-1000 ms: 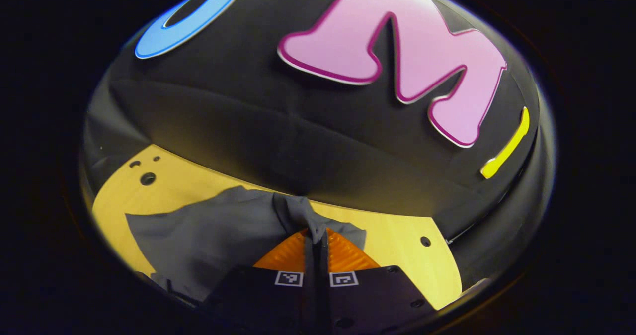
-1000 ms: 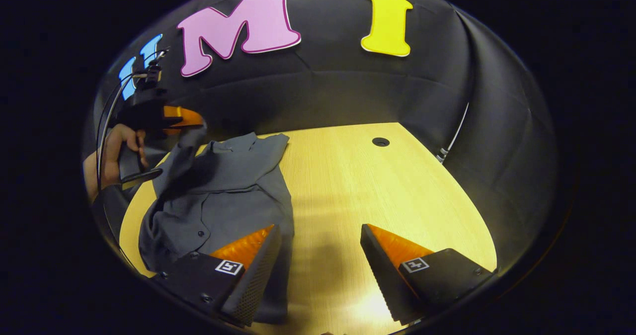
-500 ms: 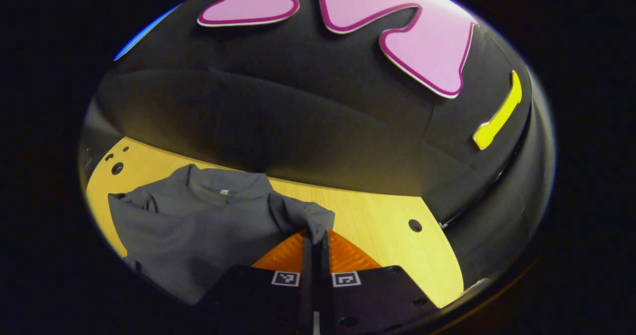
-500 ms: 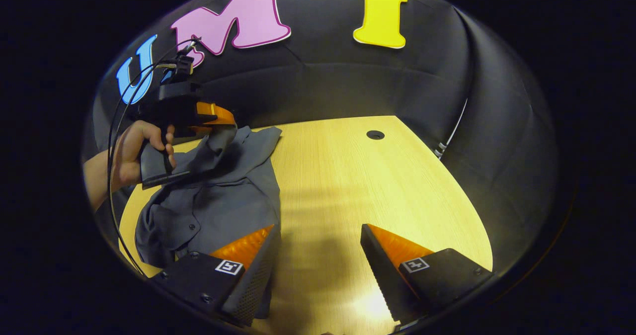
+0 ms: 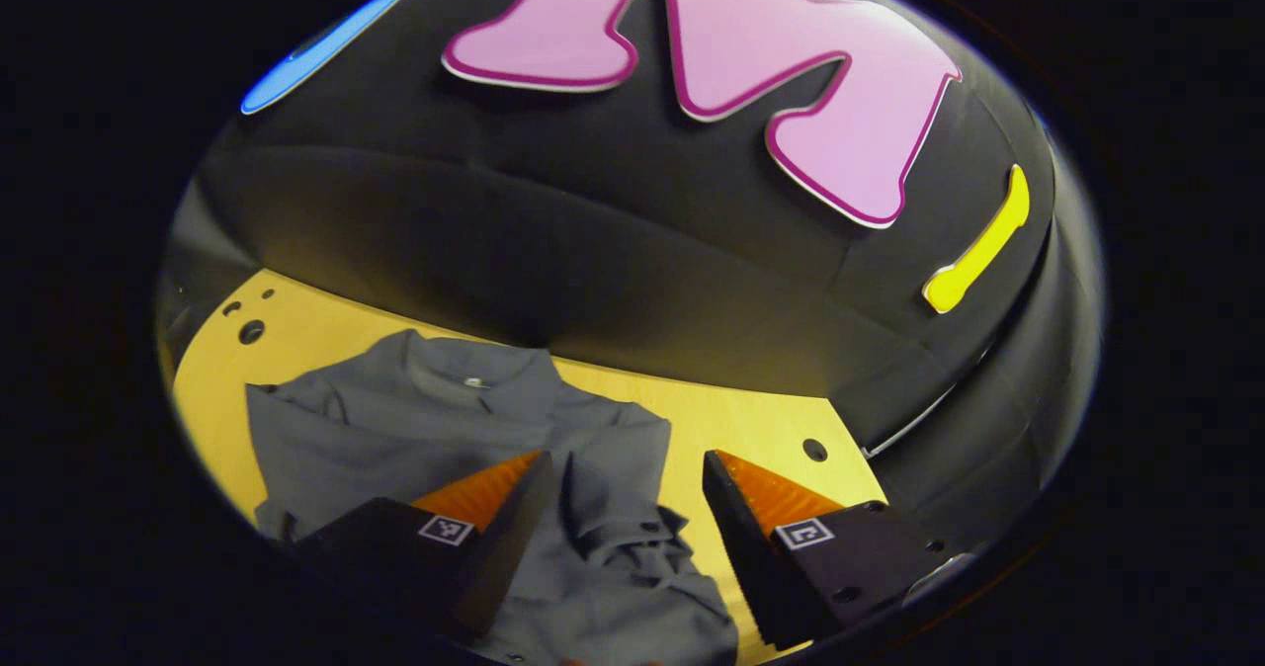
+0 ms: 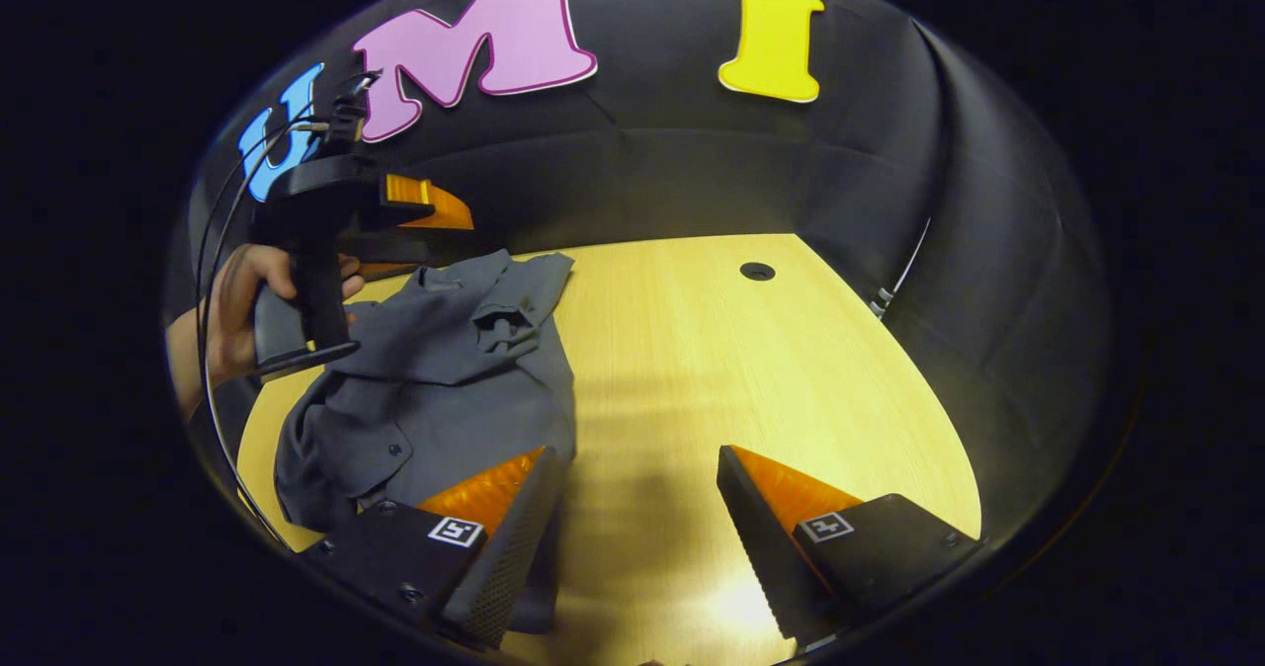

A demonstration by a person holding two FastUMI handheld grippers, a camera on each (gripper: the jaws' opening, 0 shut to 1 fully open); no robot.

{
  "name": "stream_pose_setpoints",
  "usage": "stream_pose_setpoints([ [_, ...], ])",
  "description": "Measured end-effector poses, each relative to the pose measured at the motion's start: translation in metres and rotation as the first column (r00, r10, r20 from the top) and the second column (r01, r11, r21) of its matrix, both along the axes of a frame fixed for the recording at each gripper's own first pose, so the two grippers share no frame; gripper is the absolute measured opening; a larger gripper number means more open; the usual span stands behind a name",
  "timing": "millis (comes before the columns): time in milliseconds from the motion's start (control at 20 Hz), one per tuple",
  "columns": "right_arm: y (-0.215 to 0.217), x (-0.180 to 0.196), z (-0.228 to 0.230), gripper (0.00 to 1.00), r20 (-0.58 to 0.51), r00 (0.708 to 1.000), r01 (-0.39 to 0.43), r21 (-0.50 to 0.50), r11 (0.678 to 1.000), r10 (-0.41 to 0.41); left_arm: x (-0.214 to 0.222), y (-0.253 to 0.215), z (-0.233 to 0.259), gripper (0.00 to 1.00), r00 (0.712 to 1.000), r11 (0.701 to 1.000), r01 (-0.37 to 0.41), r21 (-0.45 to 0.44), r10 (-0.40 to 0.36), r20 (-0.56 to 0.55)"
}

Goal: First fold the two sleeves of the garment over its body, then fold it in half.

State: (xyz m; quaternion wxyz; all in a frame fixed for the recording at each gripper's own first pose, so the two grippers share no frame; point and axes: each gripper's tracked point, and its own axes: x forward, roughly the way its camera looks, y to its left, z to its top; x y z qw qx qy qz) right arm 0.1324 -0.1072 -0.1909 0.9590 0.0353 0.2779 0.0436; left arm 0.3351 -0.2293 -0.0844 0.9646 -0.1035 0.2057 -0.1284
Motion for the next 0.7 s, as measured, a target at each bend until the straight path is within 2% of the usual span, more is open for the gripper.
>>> stream_pose_setpoints([
  [150,0.016,-0.005,-0.002,0.99,-0.019,1.0,-0.014,-0.003,1.0,0.014,-0.044,0.054,-0.007,0.96,0.999,0.997,-0.029,0.072,0.031,-0.015],
  [200,0.022,-0.008,-0.004,0.99,-0.029,0.999,-0.02,-0.002,1.0,0.02,-0.063,0.074,-0.01,0.92,0.999,0.995,-0.044,0.092,0.046,-0.017],
  [250,0.028,-0.01,-0.005,0.99,-0.041,0.999,-0.024,-0.001,1.0,0.024,-0.079,0.095,-0.016,0.96,0.997,0.991,-0.066,0.115,0.068,-0.019],
  [350,0.041,-0.017,-0.009,0.99,-0.064,0.997,-0.034,0.01,0.999,0.035,-0.117,0.136,-0.035,0.96,0.992,0.983,-0.1,0.154,0.11,-0.056],
  [700,0.074,-0.048,-0.03,0.99,-0.14,0.987,-0.083,-0.018,0.996,0.08,-0.224,0.249,-0.113,0.96,0.949,0.953,-0.204,0.226,0.249,-0.194],
])
